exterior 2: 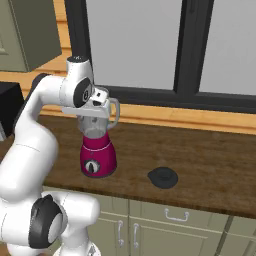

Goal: Close the lid blender by securely placing the lid on top.

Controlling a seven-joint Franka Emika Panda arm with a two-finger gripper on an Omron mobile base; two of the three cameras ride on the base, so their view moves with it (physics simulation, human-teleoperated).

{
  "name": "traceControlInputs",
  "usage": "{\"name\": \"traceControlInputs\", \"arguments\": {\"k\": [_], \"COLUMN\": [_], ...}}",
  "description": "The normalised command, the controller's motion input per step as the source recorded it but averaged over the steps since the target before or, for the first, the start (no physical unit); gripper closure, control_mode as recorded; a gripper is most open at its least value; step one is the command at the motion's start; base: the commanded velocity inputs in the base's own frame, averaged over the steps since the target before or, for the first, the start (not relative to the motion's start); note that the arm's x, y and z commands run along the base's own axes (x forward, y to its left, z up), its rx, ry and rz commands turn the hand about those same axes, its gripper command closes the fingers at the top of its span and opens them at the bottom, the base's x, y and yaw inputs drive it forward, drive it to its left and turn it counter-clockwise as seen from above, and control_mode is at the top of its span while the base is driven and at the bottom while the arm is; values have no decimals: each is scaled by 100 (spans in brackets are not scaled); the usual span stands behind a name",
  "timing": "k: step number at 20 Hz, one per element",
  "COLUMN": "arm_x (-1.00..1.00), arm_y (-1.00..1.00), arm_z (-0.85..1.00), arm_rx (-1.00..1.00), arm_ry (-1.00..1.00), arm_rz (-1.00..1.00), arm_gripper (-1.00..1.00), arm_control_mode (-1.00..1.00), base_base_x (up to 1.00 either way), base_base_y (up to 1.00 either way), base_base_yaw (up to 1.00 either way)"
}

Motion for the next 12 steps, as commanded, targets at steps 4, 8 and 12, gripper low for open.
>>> {"name": "traceControlInputs", "arguments": {"k": [4,8,12], "arm_x": [-73,-89,-50], "arm_y": [-61,-100,-100], "arm_z": [-11,-17,-15], "arm_rx": [5,12,13], "arm_ry": [-4,-9,-2], "arm_rz": [-7,-3,0], "arm_gripper": [-100,-100,-100], "arm_control_mode": [-100,-100,-100], "base_base_x": [0,0,0], "base_base_y": [0,0,0], "base_base_yaw": [0,0,0]}}
